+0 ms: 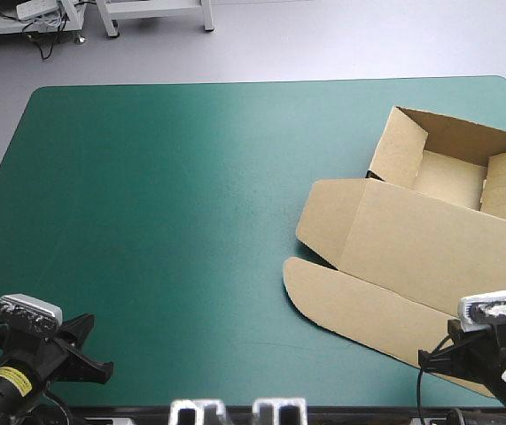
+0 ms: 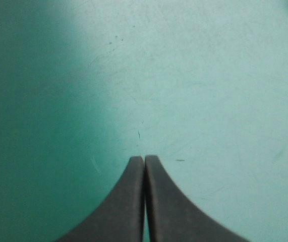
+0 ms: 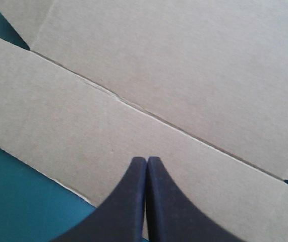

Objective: Fold the box

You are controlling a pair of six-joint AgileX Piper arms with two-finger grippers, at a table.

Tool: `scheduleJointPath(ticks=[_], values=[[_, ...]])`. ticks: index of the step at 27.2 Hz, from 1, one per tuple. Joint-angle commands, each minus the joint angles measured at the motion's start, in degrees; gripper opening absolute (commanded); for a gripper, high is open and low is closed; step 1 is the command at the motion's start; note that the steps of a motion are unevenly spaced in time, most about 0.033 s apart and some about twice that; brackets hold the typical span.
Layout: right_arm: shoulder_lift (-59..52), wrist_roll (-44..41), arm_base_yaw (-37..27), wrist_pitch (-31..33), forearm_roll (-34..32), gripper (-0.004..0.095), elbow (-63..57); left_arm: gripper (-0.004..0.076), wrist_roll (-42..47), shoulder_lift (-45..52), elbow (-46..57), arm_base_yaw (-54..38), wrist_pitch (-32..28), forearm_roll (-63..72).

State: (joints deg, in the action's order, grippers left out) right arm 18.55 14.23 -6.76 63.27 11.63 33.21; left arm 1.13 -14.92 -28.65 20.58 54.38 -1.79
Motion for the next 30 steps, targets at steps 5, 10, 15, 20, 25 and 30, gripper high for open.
scheduleJointPath(ticks=[5,10,15,20,25,30], values=[[-4.75,-2.85,0.15,-4.07,-1.35,-0.0015,-3.92,-0.0010,-1.13,-0.56,-1.17,0.22,-5.60,1.45],[-5.00,-2.99,0.15,-4.97,-1.27,-0.0015,-4.59,-0.0010,-1.13,-0.56,-1.17,0.22,-5.60,1.79],[-5.00,-2.99,0.15,-4.97,-1.27,-0.0015,-4.59,-0.0010,-1.13,-0.56,-1.17,0.22,-5.60,1.79],[-5.00,-2.99,0.15,-4.97,-1.27,-0.0015,-4.59,-0.0010,-1.13,-0.56,-1.17,0.22,-5.60,1.79],[-5.00,-2.99,0.15,-4.97,-1.27,-0.0015,-4.59,-0.0010,-1.13,-0.56,-1.17,0.22,-5.60,1.79],[-5.00,-2.99,0.15,-4.97,-1.27,-0.0015,-4.59,-0.0010,-1.13,-0.56,-1.17,0.22,-5.60,1.79]])
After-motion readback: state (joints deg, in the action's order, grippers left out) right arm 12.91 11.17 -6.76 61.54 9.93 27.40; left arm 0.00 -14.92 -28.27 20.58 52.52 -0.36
